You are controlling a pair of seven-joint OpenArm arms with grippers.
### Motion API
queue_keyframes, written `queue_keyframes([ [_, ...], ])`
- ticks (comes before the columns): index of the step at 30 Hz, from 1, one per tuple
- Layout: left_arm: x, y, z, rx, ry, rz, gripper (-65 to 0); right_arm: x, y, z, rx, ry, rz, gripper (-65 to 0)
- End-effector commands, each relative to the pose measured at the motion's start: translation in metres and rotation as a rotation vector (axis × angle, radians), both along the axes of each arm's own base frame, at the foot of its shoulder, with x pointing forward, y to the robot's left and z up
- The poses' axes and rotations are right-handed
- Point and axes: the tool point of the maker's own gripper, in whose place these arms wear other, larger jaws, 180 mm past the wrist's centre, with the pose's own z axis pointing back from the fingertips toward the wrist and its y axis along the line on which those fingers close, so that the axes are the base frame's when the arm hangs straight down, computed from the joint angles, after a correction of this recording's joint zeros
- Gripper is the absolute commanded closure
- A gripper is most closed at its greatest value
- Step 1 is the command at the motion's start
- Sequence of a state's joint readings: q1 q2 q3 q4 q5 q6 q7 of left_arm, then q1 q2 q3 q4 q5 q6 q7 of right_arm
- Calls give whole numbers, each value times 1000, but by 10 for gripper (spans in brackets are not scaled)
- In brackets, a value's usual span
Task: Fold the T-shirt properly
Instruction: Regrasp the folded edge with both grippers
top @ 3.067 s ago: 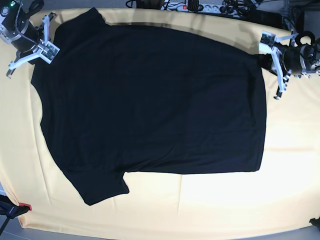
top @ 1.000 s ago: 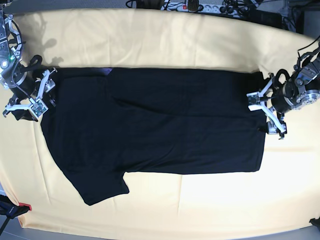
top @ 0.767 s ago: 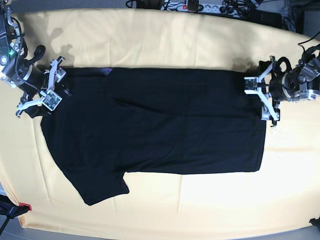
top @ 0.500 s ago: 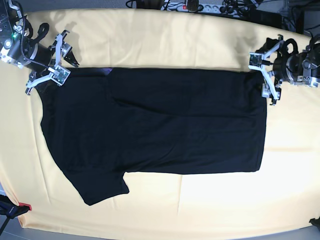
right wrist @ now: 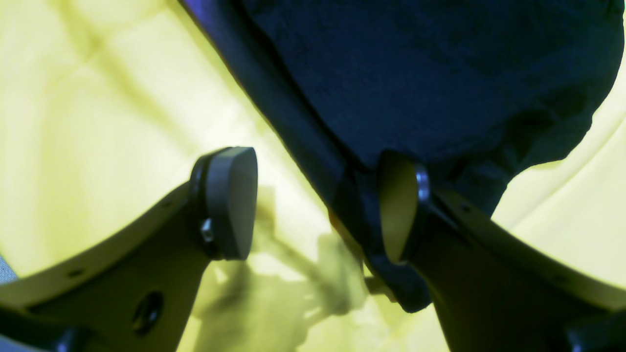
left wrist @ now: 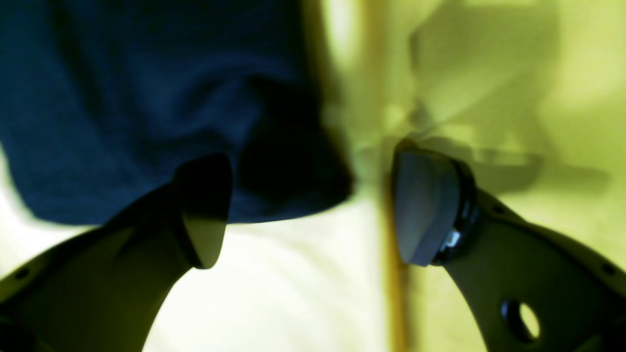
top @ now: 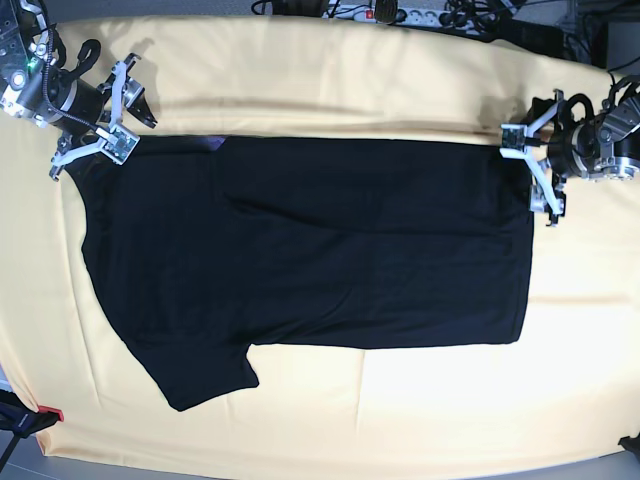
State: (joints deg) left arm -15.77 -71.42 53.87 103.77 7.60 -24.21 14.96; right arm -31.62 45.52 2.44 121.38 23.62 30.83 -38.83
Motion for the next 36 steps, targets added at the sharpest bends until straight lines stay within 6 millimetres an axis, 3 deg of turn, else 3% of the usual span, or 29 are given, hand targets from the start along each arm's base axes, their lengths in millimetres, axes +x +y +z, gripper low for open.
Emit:
queue_keyframes([
  [1,13,14,-2,71,-75,14,-495,6,0,8,3,-31,7,-390],
  [5,29,7,3,54,-164,17,-495,6,0,8,2,-31,7,-390],
  [12,32,2,7,56,-187,-6,-494,6,1,9,10,-37,10,-390],
  [21,55,-14,31,-2,-361,1,-494,7,2,10,15,-40,12,-390],
  [26,73,-8,47,12,-495,47,-494,7,2,10,15,-40,12,-390],
  [30,75,-7,48,13,-506,57,-493,7,3,10,17,-41,13,-389],
  [32,75,-8,49,13,-508,55,-451,7,3,11,21,-44,14,-389],
  [36,74,-14,55,14,-521,62,-194,7,3,11,20,-43,14,-344],
])
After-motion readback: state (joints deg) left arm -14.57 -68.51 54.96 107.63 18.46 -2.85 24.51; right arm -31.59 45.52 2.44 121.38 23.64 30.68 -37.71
